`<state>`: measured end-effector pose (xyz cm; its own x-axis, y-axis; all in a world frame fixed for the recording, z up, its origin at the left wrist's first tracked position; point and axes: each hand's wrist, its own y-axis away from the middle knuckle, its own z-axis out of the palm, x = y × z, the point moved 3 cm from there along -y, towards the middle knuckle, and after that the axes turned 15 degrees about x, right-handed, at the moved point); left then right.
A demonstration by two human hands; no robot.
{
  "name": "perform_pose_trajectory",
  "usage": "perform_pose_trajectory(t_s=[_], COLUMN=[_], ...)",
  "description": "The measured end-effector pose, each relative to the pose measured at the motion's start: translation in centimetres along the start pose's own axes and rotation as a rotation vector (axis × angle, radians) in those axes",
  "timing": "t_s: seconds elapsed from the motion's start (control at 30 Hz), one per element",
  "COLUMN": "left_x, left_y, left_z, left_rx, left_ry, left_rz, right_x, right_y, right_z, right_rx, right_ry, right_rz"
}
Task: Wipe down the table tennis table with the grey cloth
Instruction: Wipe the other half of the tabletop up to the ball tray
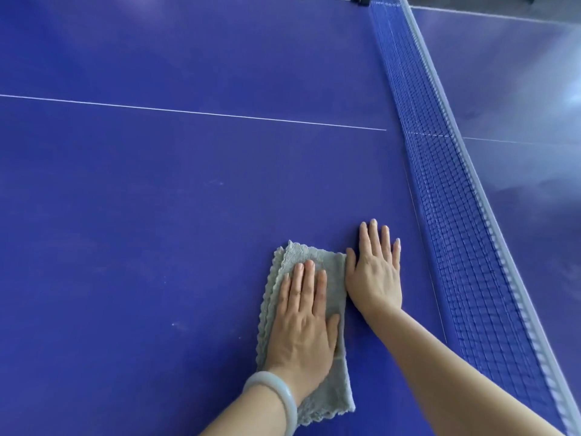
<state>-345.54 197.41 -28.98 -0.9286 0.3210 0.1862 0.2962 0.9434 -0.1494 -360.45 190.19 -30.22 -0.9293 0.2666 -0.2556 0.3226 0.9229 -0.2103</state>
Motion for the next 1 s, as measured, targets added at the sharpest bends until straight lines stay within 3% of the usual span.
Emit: perform_pose_trajectory(t_s=[0.1,0.2,0.3,0.5,0.63,0.8,1.0], left_x=[-1.7,-3.0,-3.0,-5.0,-5.1,-3.2,-5.0], left_y=[5.5,6.7,1.4,-11.8,-5.3,6.2,-0.7], left_z=[-1.0,-0.8,0.0,1.3,0.2,-0.5,0.0], left_rx=[0.005,-0.02,-0.069,-0.034,0.02,0.006,-0.043], left_ry=[0.043,0.045,0.031,-0.11,-0.07,-0.002,0.09], left_rz=[0.07,0.137,0.168,0.06,-0.04,0.035,0.157], right_x=[-0.6,-0.7,-0.6,-0.4,-0.5,-1.8,-6.6], right_y=[0.3,0.3,0.2,0.1,0.1,-0.2,-7.2], right_z=[0.2,0.1,0.2,-0.1,-0.1,-0.4,1.3], right_rx=[-0.044,-0.04,-0.031,-0.014,-0.035,-0.033,0.03], right_ry=[0.036,0.038,0.01,-0.014,0.001,0.024,-0.14], right_rz=[-0.164,-0.195,-0.175,-0.175,-0.173,-0.105,0.036])
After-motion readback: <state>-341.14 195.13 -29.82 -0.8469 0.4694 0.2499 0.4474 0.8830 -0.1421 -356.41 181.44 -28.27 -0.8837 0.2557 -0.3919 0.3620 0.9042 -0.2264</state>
